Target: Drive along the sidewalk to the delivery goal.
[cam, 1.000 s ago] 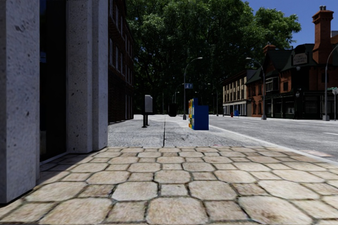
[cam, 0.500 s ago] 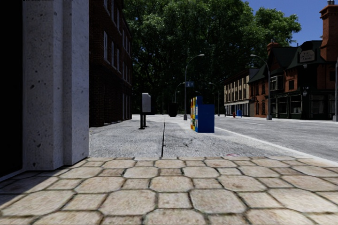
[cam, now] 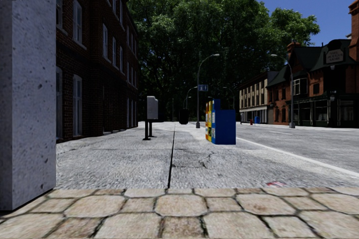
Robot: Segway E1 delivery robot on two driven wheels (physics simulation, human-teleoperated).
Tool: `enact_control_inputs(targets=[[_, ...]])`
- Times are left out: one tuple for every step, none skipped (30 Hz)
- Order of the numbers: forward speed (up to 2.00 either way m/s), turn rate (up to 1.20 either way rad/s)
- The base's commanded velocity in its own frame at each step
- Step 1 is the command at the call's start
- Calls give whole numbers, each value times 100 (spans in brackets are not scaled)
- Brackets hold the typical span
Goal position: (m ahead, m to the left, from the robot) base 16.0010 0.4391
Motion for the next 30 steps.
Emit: enact_control_inputs(targets=[[200,0],[200,0],[200,0],[200,0],[200,0],[200,0],[200,0],[200,0],[200,0],[200,0],[200,0],[200,0],[200,0],[200,0],[200,0],[200,0],[200,0],[200,0],[200,0],[200,0],[200,0],[200,0],[200,0],[200,0],[200,0],[200,0],[200,0],[200,0],[200,0],[200,0]])
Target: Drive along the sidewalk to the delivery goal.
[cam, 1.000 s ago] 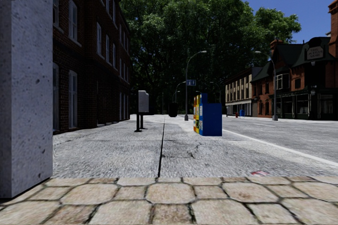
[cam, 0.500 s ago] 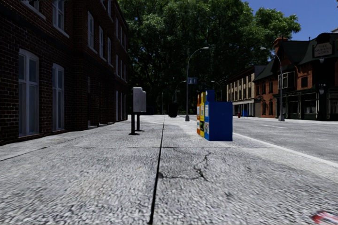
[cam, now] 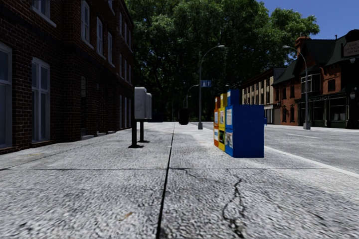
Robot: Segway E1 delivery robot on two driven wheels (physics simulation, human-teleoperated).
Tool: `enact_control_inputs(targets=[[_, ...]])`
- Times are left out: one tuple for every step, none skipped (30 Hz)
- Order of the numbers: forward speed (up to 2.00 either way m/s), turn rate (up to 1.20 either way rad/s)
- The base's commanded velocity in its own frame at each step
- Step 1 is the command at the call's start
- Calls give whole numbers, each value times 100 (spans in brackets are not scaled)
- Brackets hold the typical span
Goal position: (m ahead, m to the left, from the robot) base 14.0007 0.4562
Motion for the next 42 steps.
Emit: enact_control_inputs(targets=[[200,0],[200,0],[200,0],[200,0],[200,0],[200,0],[200,0],[200,0],[200,0],[200,0],[200,0],[200,0],[200,0],[200,0],[200,0],[200,0],[200,0],[200,0],[200,0],[200,0],[200,0],[200,0],[200,0],[200,0],[200,0],[200,0],[200,0],[200,0],[200,0],[200,0],[200,0],[200,0],[200,0],[200,0],[200,0],[200,0],[200,0],[200,0],[200,0],[200,0],[200,0],[200,0]])
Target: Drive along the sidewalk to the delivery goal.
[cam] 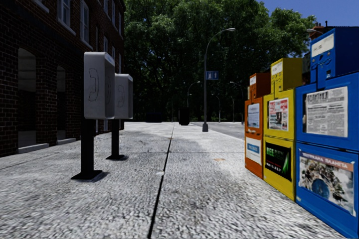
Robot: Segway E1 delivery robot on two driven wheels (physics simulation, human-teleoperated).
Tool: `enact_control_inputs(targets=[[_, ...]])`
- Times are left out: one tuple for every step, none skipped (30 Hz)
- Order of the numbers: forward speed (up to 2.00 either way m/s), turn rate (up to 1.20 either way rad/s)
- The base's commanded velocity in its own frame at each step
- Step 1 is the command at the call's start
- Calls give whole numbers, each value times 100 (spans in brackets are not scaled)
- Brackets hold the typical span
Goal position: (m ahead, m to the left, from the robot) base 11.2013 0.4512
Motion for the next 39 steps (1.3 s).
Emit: enact_control_inputs(targets=[[200,0],[200,0],[200,0],[200,0],[200,0],[200,0],[200,0],[200,0],[200,0],[200,0],[200,0],[200,0],[200,0],[200,0],[200,0],[200,0],[200,0],[200,0],[200,0],[200,0],[200,0],[200,0],[200,0],[200,0],[200,0],[200,0],[200,0],[200,0],[200,0],[200,0],[200,0],[200,0],[200,0],[200,0],[200,0],[200,0],[200,0],[200,0],[200,0]])
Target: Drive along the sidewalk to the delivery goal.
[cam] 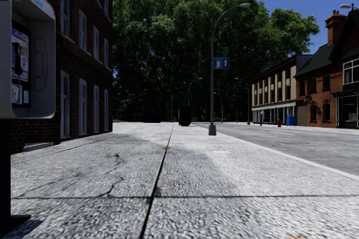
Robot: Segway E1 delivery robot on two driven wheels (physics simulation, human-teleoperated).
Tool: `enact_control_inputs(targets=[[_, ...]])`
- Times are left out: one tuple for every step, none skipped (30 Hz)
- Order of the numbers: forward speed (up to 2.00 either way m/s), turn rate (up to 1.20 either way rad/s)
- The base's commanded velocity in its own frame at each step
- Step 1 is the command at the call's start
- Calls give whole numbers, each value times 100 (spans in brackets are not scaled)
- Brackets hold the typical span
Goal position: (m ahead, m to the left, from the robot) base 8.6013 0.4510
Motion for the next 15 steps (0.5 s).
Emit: enact_control_inputs(targets=[[200,0],[200,0],[200,0],[200,0],[200,0],[200,0],[200,0],[200,0],[200,0],[200,0],[200,0],[200,0],[200,0],[200,0],[200,0]])
